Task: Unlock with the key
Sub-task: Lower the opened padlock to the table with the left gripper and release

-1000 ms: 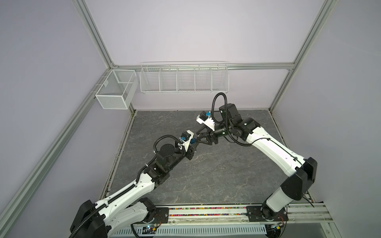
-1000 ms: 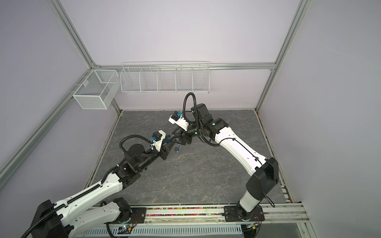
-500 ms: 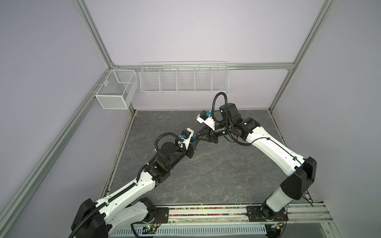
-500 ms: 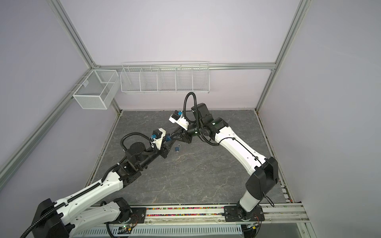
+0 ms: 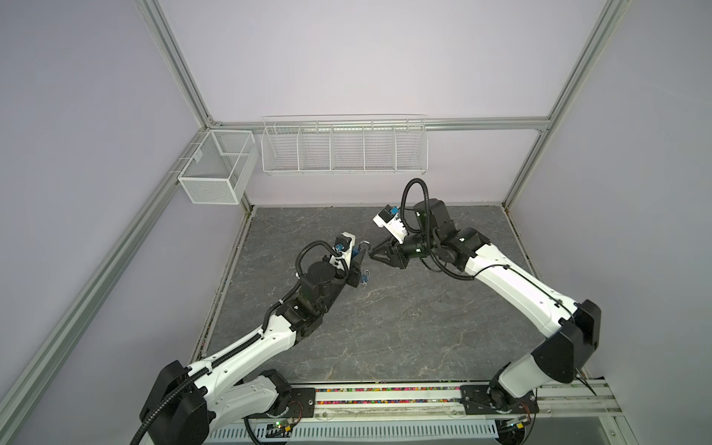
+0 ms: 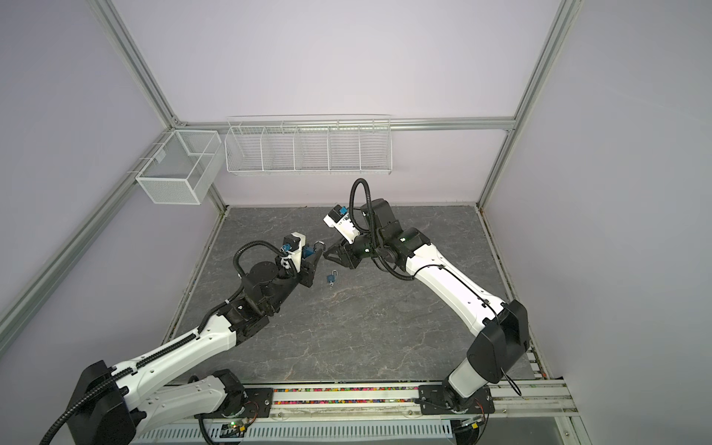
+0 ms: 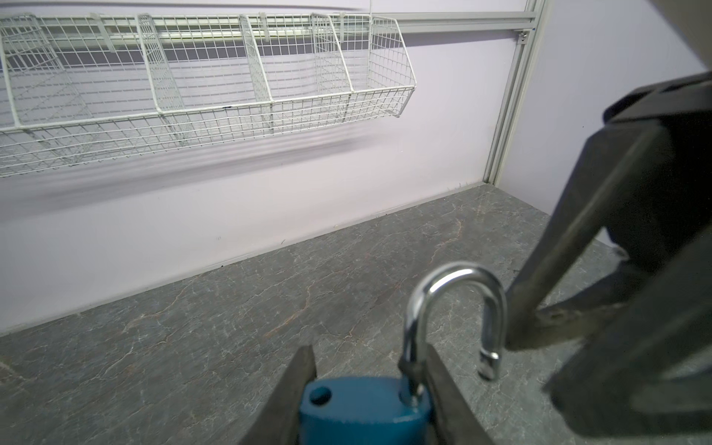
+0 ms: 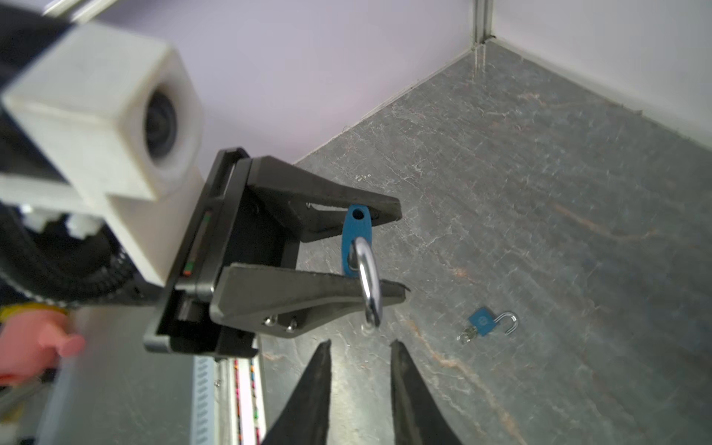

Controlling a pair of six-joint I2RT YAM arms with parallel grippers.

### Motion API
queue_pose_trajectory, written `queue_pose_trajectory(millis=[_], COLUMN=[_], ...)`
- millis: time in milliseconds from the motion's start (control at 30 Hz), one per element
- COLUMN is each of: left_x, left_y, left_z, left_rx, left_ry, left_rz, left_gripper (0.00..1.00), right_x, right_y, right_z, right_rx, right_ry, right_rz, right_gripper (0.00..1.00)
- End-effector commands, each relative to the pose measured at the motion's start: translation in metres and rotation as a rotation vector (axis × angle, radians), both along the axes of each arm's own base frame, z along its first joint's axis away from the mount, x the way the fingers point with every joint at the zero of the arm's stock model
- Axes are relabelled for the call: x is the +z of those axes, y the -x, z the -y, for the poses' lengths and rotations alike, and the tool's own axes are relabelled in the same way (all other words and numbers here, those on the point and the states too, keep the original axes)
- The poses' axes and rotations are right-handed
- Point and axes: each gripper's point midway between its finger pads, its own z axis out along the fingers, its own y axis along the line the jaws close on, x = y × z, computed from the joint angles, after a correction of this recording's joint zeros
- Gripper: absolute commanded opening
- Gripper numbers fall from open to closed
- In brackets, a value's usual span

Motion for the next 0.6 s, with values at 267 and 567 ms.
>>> queue_pose_trajectory(millis=[267,567], left_x=[-0.017,-0.105], left_y=[-0.011,0.018], left_z=[0.014,0.095], left_rx=[0.055,-0.017], left_ry=[0.073,0.085], left_rz=[-0.192,-0.627], left_gripper=[0.00,0.00], right_x=[0.006,-0.092], right_y=[-0.001,-0.012], right_z=[0.068,0.176], right_rx=[-0.316,-0.756], right_ry=[-0.076,0.063], right_rz=[-0.102,-0.361], right_gripper=[0.80,0.87])
